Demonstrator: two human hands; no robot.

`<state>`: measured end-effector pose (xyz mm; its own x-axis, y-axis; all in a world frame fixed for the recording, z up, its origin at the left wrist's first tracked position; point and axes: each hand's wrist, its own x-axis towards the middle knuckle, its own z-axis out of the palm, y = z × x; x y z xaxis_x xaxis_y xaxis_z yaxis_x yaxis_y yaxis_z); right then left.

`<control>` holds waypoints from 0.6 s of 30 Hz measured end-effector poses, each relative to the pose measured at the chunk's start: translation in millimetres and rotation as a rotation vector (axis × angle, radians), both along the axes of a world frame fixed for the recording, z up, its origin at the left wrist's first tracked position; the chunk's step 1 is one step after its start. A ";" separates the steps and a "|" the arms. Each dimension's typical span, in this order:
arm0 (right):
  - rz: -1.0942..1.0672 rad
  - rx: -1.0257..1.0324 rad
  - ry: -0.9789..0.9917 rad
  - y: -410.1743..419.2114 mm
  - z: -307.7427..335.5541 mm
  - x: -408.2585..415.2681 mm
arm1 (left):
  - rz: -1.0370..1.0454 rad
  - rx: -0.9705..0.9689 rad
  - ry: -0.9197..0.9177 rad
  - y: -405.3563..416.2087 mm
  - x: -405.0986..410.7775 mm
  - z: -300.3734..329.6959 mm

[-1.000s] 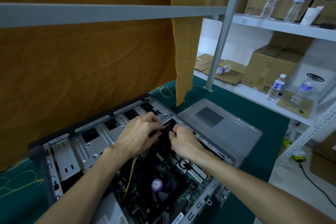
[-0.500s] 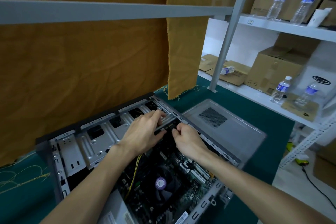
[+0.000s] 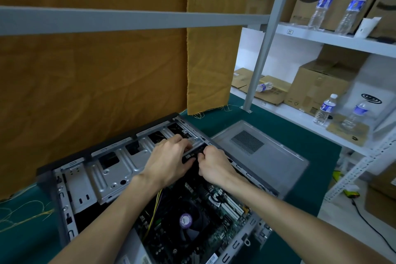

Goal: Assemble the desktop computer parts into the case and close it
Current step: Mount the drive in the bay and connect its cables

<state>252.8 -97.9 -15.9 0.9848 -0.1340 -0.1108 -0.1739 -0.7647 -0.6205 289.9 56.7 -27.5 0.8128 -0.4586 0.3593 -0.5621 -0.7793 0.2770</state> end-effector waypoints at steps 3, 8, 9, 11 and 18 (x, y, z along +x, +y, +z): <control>0.005 0.010 0.076 -0.3 4.5 5.2 | 0.014 -0.026 0.004 -1.8 -0.9 -1.8; 0.083 0.097 0.151 -4.8 11.5 0.3 | 0.023 -0.039 -0.003 -2.7 -2.1 -2.5; 0.113 0.094 0.162 -8.2 15.2 -1.5 | 0.029 -0.036 -0.008 -3.8 -2.8 -2.4; 0.136 -0.009 0.075 -18.5 23.4 -4.3 | 0.065 -0.037 -0.025 -7.0 -4.9 -4.0; 0.407 -0.312 -0.161 -64.1 44.7 17.9 | 0.205 -0.089 -0.039 -19.4 -11.2 -7.8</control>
